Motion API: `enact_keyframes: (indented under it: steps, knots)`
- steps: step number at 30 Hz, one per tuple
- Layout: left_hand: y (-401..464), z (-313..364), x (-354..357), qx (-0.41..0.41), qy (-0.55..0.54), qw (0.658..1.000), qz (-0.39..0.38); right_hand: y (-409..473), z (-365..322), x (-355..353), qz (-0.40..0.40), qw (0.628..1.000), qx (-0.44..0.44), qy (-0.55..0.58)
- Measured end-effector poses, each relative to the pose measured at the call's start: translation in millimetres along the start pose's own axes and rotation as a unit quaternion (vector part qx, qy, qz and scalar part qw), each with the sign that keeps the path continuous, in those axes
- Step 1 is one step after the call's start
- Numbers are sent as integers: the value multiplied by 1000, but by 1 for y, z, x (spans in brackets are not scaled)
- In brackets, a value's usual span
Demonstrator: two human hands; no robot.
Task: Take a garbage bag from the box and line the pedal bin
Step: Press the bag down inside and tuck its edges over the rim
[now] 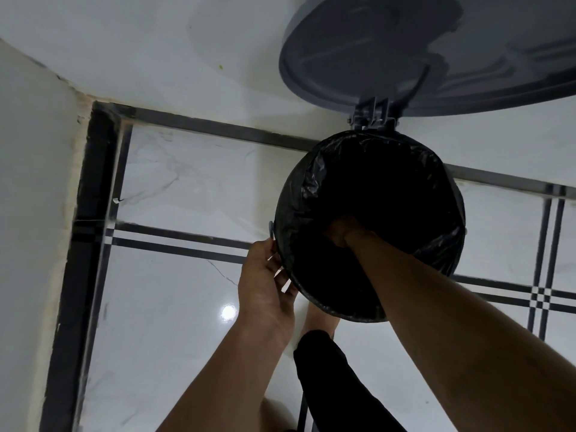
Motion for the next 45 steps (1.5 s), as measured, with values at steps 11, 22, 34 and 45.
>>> enact_keyframes:
  steps: [11, 22, 34, 45]
  knots:
    - [-18, 6, -6, 4, 38, 999, 10, -66, 12, 21, -30, 998, -11, 46]
    - [-7, 6, -8, 11, 46, 999, 24, -31, 28, 21, -57, 996, 13, 74]
    - [-13, 7, -6, 0, 50, 998, 26, -111, 54, 5, -17, 978, 71, -193]
    - [-12, 10, -6, 1, 69, 997, 27, -79, 22, -7, 22, 998, 38, 34]
Point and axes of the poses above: each hand's wrist, its own y-axis towards the middle knuckle, its own x-axis out of the palm, z = x × y, the point moved 1 cm from there along y, towards the middle knuckle, and after that the axes turned 11 degrees about y, right-handed, at the moved point
